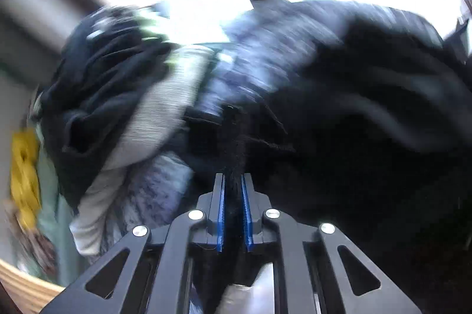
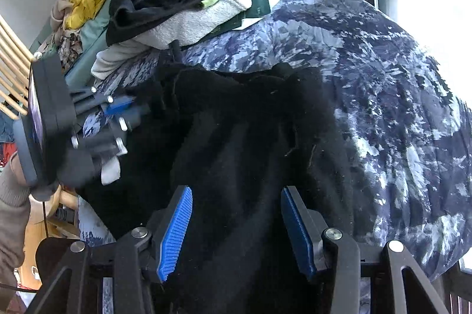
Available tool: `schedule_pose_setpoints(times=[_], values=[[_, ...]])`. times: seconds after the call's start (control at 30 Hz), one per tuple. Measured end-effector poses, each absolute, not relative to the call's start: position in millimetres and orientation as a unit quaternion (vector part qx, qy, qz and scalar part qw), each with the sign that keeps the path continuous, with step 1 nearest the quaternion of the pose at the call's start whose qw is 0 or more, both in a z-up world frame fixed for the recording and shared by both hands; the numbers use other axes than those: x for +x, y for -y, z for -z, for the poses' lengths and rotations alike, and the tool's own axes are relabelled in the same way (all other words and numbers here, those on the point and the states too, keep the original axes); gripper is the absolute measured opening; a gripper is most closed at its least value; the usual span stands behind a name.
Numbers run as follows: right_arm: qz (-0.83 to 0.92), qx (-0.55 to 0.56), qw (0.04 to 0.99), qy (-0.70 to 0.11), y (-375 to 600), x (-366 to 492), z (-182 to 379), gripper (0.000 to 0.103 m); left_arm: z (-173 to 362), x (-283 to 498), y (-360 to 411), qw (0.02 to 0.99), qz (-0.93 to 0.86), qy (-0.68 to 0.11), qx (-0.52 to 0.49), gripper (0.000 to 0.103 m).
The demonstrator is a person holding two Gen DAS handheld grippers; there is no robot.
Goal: Fold clothes
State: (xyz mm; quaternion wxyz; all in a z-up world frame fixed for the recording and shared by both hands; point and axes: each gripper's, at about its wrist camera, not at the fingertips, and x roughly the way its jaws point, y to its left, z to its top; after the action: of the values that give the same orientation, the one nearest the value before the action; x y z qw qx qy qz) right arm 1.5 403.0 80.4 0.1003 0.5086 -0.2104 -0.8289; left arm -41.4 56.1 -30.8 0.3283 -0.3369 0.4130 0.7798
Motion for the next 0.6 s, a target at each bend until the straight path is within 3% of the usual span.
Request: schedule_pose_setpoints(times=[0.1, 0.3, 0.37, 0.47, 0.53, 0.57, 0.6], values=[[0.824, 0.511, 0.096, 0.225, -412, 1, -76, 0.052, 21, -76, -48, 0.301, -0.809, -0.369, -0.345, 0.012], [0.812, 0.519, 0.080, 0.254, -428, 7, -66, 0.053, 62, -123, -44, 0.170, -0.793, -0.447, -0.377, 0.019], [0.803, 0.523, 0.077, 0.276, -434, 17, -60, 0.056, 62, -134, -32, 0.117, -0.804, -0.424, -0.401, 0.019], [0.787, 0.521, 0.076, 0.320, -446, 41, -51, 0.061, 31, -124, -7, 0.100, -0.844, -0.320, -0.418, 0.020], [0.780, 0.516, 0.076, 0.346, -454, 62, -44, 0.067, 10, -86, -6, 0.148, -0.859, -0.288, -0.397, 0.030], [0.779, 0.514, 0.075, 0.351, -457, 72, -42, 0.073, 6, -64, -11, 0.169, -0.861, -0.296, -0.378, 0.046], [0.778, 0.513, 0.073, 0.357, -458, 82, -38, 0.075, 3, -32, -19, 0.196, -0.862, -0.319, -0.342, 0.068]])
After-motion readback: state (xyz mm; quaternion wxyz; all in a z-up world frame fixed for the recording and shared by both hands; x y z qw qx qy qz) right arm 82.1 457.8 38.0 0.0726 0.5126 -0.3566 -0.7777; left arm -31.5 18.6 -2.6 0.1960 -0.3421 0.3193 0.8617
